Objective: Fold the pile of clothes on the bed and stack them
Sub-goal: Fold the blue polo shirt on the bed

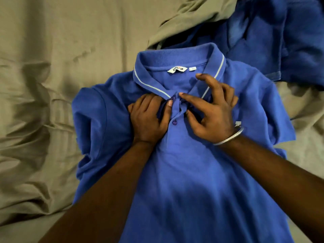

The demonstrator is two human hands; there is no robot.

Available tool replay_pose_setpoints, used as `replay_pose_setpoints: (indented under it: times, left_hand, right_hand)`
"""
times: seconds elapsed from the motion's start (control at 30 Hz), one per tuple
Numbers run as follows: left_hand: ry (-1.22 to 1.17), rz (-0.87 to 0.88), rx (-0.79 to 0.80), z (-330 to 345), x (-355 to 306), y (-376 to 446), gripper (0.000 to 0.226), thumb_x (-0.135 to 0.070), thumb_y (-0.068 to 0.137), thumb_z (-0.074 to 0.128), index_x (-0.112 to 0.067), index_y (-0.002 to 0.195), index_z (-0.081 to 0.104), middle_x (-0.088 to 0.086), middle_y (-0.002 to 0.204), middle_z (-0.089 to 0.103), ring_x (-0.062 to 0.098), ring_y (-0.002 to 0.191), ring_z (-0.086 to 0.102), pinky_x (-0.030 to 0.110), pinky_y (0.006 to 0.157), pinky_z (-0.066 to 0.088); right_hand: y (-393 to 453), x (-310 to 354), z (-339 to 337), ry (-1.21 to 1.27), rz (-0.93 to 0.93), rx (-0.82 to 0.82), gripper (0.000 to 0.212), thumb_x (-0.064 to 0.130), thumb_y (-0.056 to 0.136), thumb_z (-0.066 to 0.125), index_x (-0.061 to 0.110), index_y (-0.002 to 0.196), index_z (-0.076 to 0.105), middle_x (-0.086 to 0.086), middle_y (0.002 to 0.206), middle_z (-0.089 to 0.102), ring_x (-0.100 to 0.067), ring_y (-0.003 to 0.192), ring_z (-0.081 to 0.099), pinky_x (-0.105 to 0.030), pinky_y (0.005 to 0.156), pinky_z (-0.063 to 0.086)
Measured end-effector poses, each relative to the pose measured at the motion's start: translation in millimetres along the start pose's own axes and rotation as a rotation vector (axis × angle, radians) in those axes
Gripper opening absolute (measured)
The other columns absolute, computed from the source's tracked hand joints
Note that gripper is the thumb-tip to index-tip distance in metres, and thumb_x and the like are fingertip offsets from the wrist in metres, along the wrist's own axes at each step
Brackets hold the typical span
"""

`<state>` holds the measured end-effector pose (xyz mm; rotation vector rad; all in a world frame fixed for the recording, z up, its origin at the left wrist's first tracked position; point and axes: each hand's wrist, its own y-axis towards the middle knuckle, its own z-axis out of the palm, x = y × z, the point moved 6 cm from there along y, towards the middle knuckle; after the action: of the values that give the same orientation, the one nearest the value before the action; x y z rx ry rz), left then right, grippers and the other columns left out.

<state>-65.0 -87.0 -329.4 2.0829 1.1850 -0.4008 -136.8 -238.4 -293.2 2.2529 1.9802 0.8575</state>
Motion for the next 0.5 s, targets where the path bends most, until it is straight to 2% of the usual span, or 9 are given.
replay_pose_setpoints:
  times: [0.07,0.13,0.2,0.27,0.37,0.5]
  left_hand:
    - [-0.012,0.022,-0.003,0.8,-0.8,-0.4,0.020,-0.030,0.091,0.064,-0.017,0.076,0.061,0.002,0.075,0.061,0.026,0.076,0.060,0.037,0.066,0.038]
    - [-0.017,0.033,-0.010,0.6,-0.7,0.1,0.017,-0.031,0.092,0.064,-0.019,0.080,0.067,0.002,0.078,0.063,0.027,0.077,0.061,0.038,0.065,0.040]
    - [-0.021,0.028,-0.007,1.5,0.2,0.8,0.019,-0.032,0.092,0.063,-0.020,0.081,0.070,0.002,0.079,0.065,0.027,0.077,0.062,0.039,0.065,0.041]
    - [-0.036,0.018,0.006,2.6,1.8,2.4,0.020,-0.033,0.093,0.062,-0.019,0.082,0.071,0.001,0.079,0.065,0.026,0.078,0.062,0.040,0.065,0.042]
    - [-0.082,0.008,0.040,5.4,5.6,4.1,0.016,-0.031,0.091,0.063,-0.019,0.089,0.075,0.000,0.084,0.068,0.023,0.080,0.062,0.040,0.067,0.044]
    - [-0.128,-0.017,0.056,8.3,10.0,3.5,0.010,-0.026,0.085,0.069,-0.019,0.088,0.076,-0.002,0.084,0.068,0.021,0.081,0.062,0.041,0.066,0.043]
  right_hand:
    - [12.0,-4.0,-3.3,-0.048,-0.056,0.106,0.022,0.037,0.077,0.068,0.035,0.099,0.073,0.009,0.140,0.052,-0.034,0.119,0.044,-0.054,0.084,0.034]
    - [24.8,-7.8,-6.3,-0.051,-0.102,0.159,0.015,0.043,0.084,0.066,0.031,0.093,0.069,0.014,0.129,0.060,-0.035,0.121,0.045,-0.053,0.084,0.031]
    - [36.9,-10.1,-11.3,0.013,-0.100,0.155,0.019,0.045,0.090,0.062,0.027,0.091,0.066,0.018,0.107,0.066,-0.031,0.109,0.052,-0.053,0.083,0.033]
    - [44.3,-8.2,-10.9,0.046,-0.114,0.164,0.016,0.041,0.090,0.064,0.024,0.091,0.066,0.018,0.088,0.062,-0.028,0.091,0.052,-0.048,0.077,0.032]
    - [45.8,-2.2,0.5,0.034,-0.188,0.199,0.016,0.031,0.091,0.062,0.027,0.101,0.073,0.011,0.092,0.065,-0.026,0.087,0.047,-0.041,0.071,0.029]
    - [45.1,-0.4,12.5,0.068,-0.267,0.142,0.019,0.021,0.093,0.058,0.020,0.098,0.076,0.002,0.092,0.068,-0.030,0.079,0.045,-0.045,0.063,0.037]
